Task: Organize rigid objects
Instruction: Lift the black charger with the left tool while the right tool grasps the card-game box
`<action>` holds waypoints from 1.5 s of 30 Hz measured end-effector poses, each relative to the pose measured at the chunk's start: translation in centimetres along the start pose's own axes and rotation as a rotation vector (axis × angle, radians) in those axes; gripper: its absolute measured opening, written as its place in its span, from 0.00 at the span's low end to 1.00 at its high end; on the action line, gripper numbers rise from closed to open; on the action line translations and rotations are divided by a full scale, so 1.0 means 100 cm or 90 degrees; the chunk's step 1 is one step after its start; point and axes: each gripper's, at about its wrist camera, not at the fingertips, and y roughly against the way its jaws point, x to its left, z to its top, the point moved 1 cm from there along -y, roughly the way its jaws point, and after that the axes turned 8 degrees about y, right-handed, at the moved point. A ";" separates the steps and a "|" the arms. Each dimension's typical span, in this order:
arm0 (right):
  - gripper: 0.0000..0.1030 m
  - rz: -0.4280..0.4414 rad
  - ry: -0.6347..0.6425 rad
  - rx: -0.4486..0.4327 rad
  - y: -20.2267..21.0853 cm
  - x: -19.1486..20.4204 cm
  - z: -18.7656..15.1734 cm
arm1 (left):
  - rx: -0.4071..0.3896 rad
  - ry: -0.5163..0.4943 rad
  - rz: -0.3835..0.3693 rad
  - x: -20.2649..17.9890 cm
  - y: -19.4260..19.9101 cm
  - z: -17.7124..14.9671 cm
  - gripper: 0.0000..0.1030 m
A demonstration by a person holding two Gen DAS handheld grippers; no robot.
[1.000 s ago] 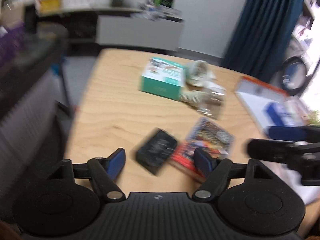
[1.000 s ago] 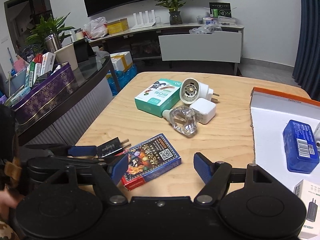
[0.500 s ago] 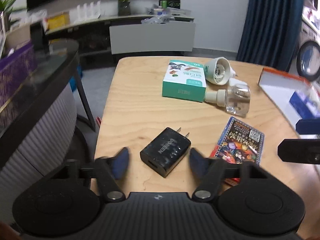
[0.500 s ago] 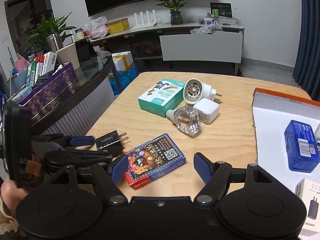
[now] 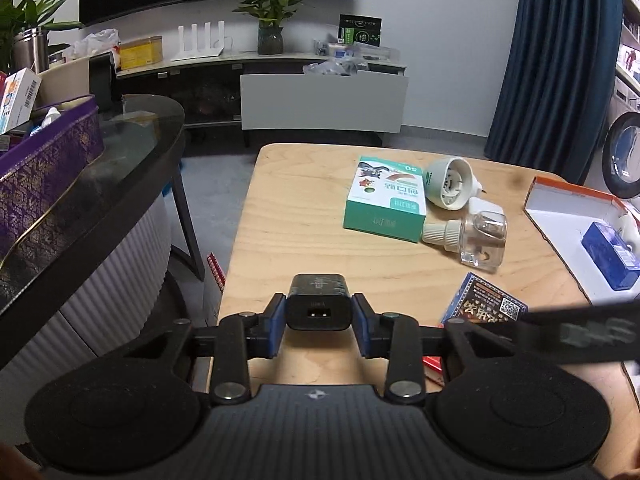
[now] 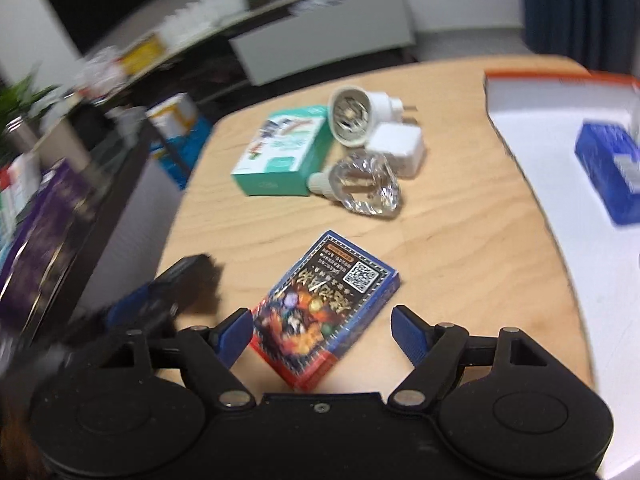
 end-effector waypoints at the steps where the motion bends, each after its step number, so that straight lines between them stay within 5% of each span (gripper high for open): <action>1: 0.90 -0.012 -0.016 0.002 -0.007 0.001 0.001 | -0.002 0.006 0.005 0.002 0.000 0.001 0.35; 6: 0.97 -0.053 0.034 -0.040 -0.017 0.007 0.003 | 0.022 0.023 -0.003 0.009 -0.004 0.000 0.35; 8: 0.90 -0.049 0.048 -0.044 -0.012 0.003 0.003 | 0.032 0.014 -0.004 0.006 -0.006 -0.002 0.36; 11: 0.60 -0.040 0.080 -0.056 -0.001 -0.007 0.002 | 0.036 0.016 0.002 0.004 -0.012 -0.002 0.44; 14: 0.51 -0.035 0.099 -0.049 0.005 -0.013 0.003 | 0.041 0.028 0.000 0.004 -0.017 -0.003 0.43; 15: 0.52 -0.032 0.088 -0.039 0.006 -0.014 0.004 | 0.039 0.023 0.005 0.001 -0.019 -0.003 0.43; 16: 0.68 -0.034 0.070 -0.032 0.005 -0.015 0.006 | 0.038 0.016 0.010 -0.001 -0.019 -0.003 0.43; 17: 0.95 -0.044 0.042 -0.016 0.001 -0.016 0.008 | 0.034 0.010 0.016 -0.003 -0.019 -0.004 0.38; 18: 1.00 -0.050 0.004 0.008 -0.006 -0.017 0.008 | 0.030 0.005 0.025 -0.004 -0.019 -0.004 0.35; 26: 0.95 -0.076 0.001 0.008 -0.016 0.005 0.007 | 0.026 0.022 0.023 0.003 -0.012 -0.002 0.35; 29: 0.94 -0.043 0.092 0.023 -0.006 -0.005 0.002 | 0.020 0.010 0.018 -0.001 -0.008 -0.003 0.35; 32: 0.94 -0.069 0.168 0.007 0.011 -0.026 -0.005 | 0.012 0.015 0.008 -0.003 -0.004 -0.002 0.35; 38: 1.00 -0.028 0.100 0.008 0.012 -0.047 -0.013 | 0.015 0.000 -0.008 -0.018 -0.004 -0.006 0.35; 45: 1.00 -0.101 -0.045 0.003 0.015 -0.025 -0.022 | 0.016 0.002 -0.001 -0.023 -0.001 -0.011 0.35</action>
